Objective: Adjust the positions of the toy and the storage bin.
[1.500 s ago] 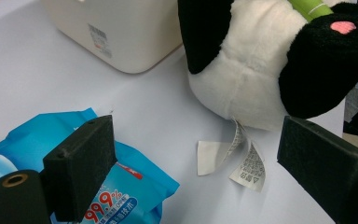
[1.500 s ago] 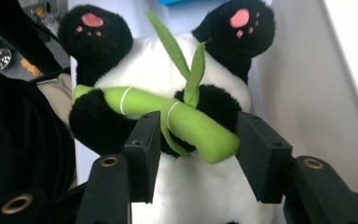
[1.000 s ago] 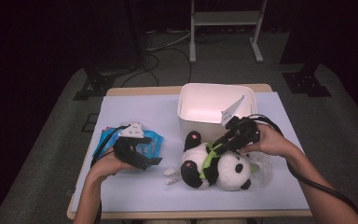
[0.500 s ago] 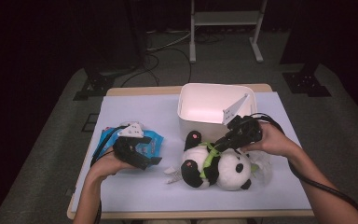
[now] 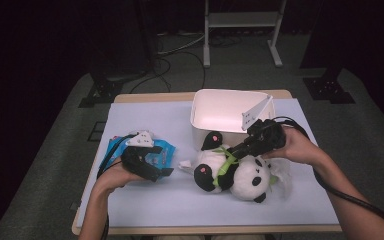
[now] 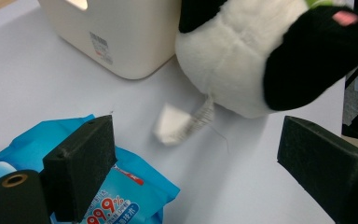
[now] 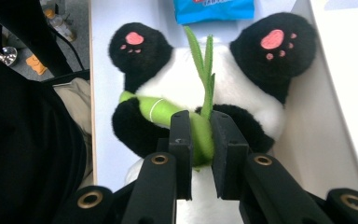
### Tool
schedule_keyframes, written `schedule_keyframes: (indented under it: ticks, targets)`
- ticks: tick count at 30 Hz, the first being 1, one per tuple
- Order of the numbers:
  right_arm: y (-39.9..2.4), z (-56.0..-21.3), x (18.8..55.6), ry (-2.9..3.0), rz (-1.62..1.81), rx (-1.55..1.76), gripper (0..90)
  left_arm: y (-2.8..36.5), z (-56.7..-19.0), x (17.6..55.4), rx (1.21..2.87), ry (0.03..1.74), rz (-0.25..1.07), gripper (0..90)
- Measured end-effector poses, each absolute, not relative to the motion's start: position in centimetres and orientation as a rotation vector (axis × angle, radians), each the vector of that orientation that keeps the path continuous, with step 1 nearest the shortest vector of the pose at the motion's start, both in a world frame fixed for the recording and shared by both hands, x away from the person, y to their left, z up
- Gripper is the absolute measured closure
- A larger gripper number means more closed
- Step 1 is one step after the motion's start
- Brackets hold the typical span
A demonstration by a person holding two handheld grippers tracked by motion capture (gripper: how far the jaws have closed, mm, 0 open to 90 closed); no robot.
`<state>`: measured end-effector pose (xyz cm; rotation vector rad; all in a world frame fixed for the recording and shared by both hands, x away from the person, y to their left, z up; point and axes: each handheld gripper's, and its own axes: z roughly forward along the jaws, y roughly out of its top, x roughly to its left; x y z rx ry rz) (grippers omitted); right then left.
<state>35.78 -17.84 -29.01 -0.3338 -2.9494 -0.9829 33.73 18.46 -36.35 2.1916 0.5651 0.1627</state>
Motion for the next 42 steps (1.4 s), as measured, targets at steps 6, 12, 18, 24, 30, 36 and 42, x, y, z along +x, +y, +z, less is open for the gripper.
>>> schedule_keyframes:
  ticks: [6,12,18,24,30,36,42]
  targets:
    - [-18.1,-27.2,35.6,-2.972,-1.000,-0.322,79.2,18.6,-36.3,33.9,2.190,0.569,0.162,10.5]
    - [-18.2,-25.5,35.3,-3.005,-0.999,-0.324,79.2,18.7,-36.2,33.9,2.184,0.570,0.169,10.5]
    - [-18.4,-24.0,35.1,-3.025,-1.018,-0.318,79.1,18.9,-36.1,33.9,2.171,0.575,0.168,10.5]
    - [-18.6,-21.9,34.9,-3.052,-1.027,-0.324,79.1,19.1,-36.0,33.9,2.158,0.580,0.170,10.5]
    - [-19.1,-20.9,35.1,-3.073,-1.037,-0.341,79.1,19.3,-35.9,33.9,2.151,0.583,0.171,10.5]
    - [-19.3,-19.9,35.7,-3.088,-1.031,-0.353,79.1,19.4,-35.7,33.9,2.143,0.584,0.172,10.5]
    - [-19.0,-18.6,36.0,-3.112,-1.023,-0.340,79.2,19.7,-35.6,33.9,2.136,0.590,0.174,10.5]
